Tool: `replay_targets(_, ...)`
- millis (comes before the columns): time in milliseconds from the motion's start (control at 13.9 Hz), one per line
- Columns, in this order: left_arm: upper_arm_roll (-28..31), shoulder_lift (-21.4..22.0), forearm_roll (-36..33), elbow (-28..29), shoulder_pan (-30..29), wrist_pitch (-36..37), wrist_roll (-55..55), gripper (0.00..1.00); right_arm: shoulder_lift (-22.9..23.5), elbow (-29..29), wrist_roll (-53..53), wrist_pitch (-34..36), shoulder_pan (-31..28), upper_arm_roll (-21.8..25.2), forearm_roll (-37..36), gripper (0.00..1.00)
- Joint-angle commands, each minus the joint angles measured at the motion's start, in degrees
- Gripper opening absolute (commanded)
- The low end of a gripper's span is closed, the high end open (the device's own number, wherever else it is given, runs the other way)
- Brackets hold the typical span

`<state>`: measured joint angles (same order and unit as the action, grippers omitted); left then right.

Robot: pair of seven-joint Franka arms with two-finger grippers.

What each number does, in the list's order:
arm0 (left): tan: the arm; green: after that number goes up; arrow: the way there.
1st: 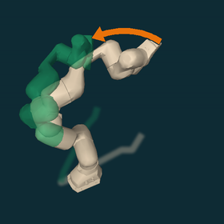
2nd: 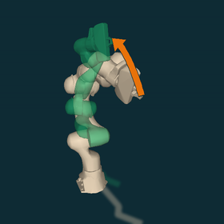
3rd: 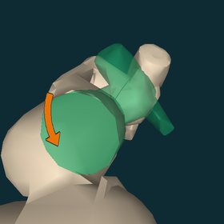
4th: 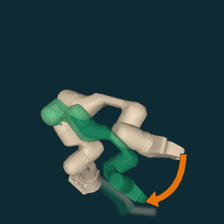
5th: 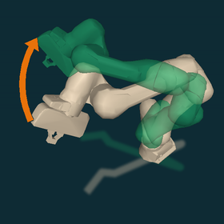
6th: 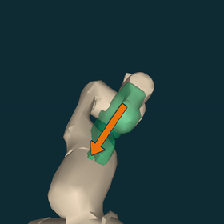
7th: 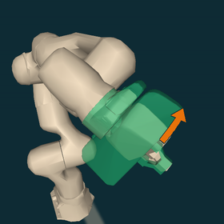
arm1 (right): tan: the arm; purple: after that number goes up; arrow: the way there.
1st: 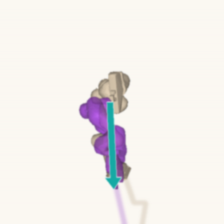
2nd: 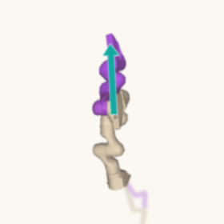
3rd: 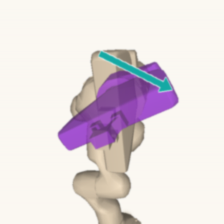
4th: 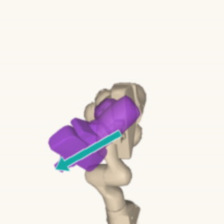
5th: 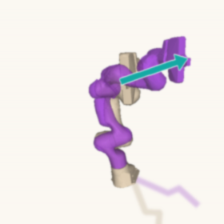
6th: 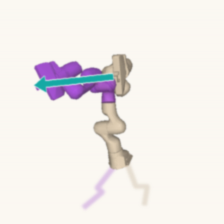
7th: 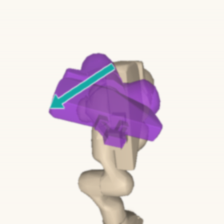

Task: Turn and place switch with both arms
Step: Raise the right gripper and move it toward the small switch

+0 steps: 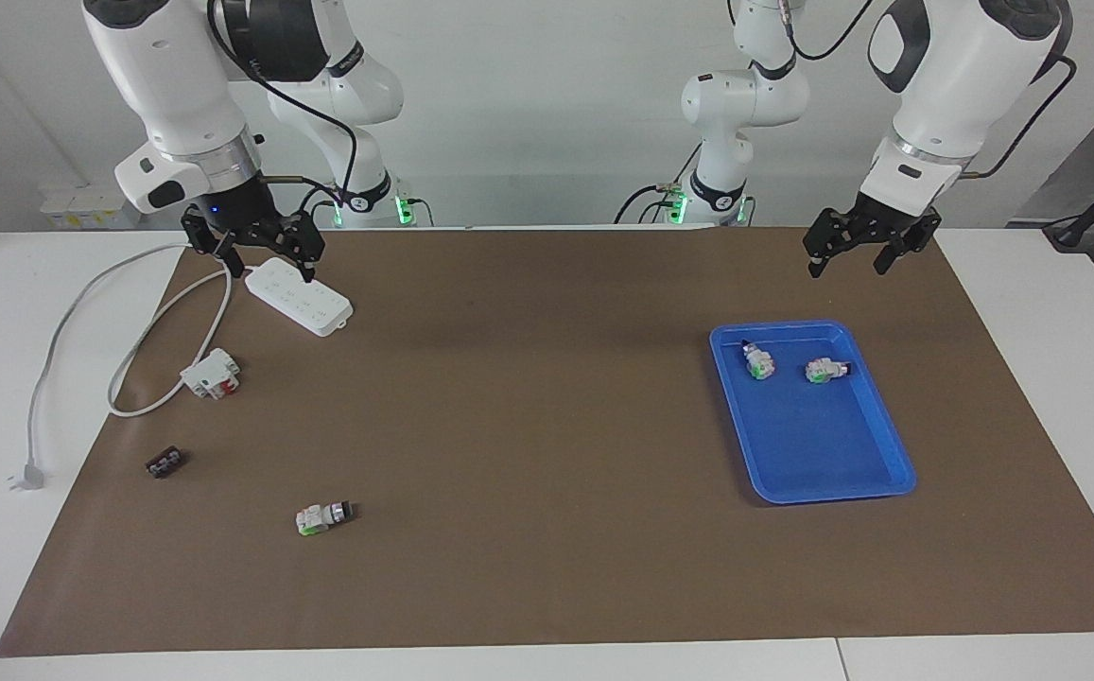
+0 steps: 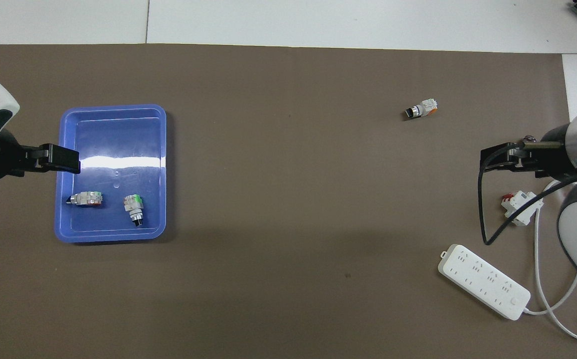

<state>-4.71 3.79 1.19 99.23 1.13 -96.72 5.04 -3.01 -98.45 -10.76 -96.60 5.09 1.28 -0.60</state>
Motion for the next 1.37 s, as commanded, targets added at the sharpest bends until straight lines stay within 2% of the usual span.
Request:
replay_targets(0,0.14,0.78,-0.92,1.23,0.28,-0.66,-0.64,1.0,0.02,-0.07,1.01,0.01,-0.26,-0.05,0.51,1.0)
replay_targets(432,0.05,0.78,-1.01,1.23,0.37,-0.66,-0.64,1.0,0.11,-0.33,3.37,-1.91,-0.43,-0.05,0.51,1.0)
replay_targets(864,0.14,1.13,-0.92,2.37,0.37,-1.36,-0.73,1.0,1.16,-0.78,31.1,-5.53,-1.05,-0.05,1.22,1.0)
replay_targets(1295,0.14,1.57,-0.92,3.25,0.37,-2.24,-0.64,1.0,6.51,3.08,59.32,-5.35,-1.31,-0.14,3.5,1.0)
